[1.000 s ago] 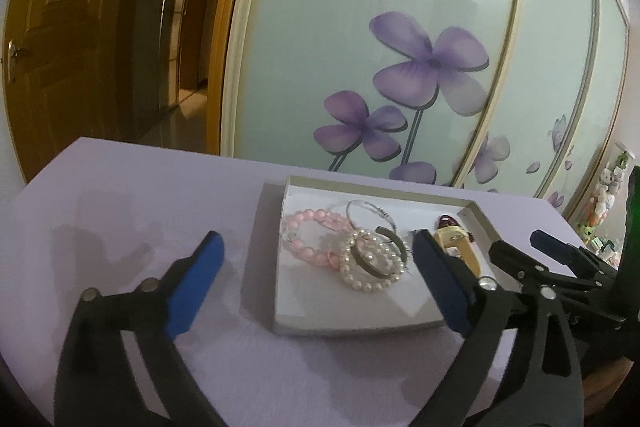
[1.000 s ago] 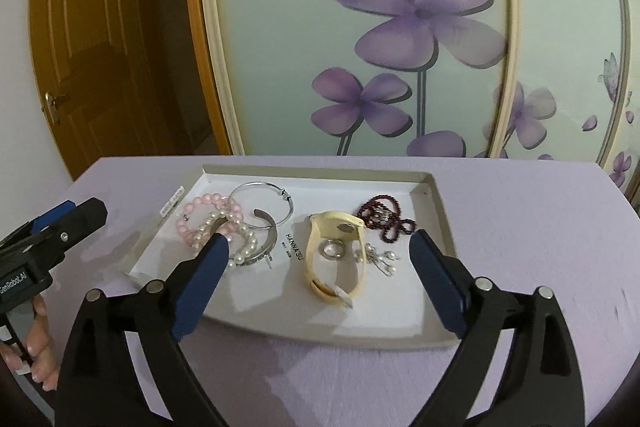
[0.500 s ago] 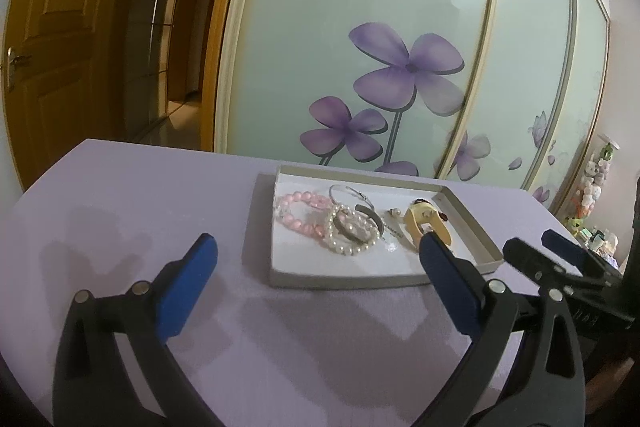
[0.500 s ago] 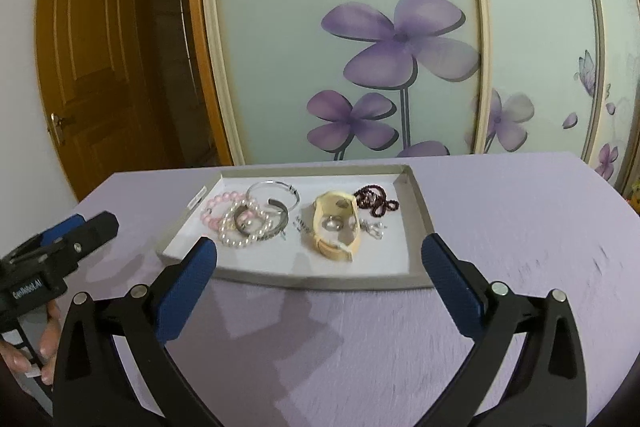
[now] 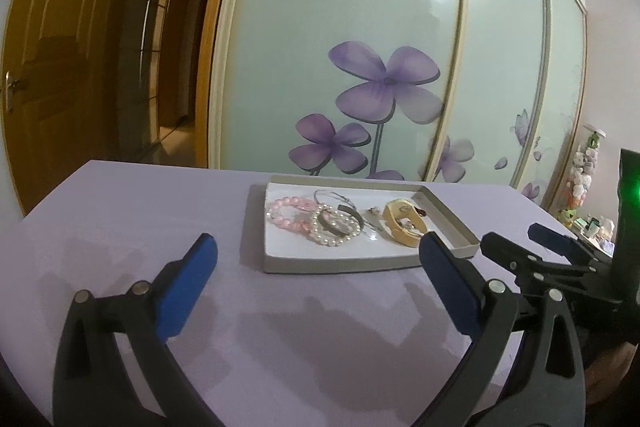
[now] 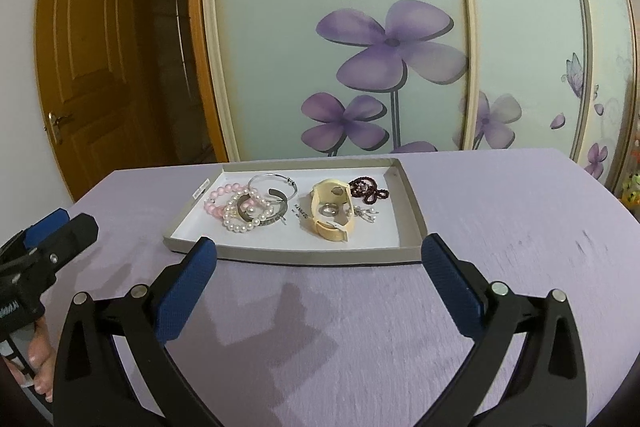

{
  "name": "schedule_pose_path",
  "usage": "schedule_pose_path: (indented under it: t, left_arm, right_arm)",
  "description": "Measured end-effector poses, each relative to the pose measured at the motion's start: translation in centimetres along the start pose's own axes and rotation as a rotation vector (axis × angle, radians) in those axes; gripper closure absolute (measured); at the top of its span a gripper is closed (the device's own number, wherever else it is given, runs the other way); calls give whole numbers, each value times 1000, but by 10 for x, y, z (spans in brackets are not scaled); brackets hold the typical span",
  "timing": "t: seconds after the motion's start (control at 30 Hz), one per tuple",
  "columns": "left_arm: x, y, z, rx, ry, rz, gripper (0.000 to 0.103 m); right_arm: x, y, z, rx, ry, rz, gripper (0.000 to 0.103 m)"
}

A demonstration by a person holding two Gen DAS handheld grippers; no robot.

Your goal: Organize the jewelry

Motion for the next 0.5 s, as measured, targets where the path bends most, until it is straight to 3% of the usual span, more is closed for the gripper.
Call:
schedule_pose_path:
  t: [0.5]
  left_arm:
    - [7, -3, 1, 1, -20, 13, 2]
  right_arm:
    - [4, -1, 16, 20, 20, -15, 1]
Point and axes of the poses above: each gripper's, at about its wrist camera, not at the fingertips, and z roughly against the way its jaws point, x to its right, y to its top, the point moved 6 cm from there along -z, roughly the way its jaws point, and after that the axes turned 4 degrees about -z, right-handed, at the moved point
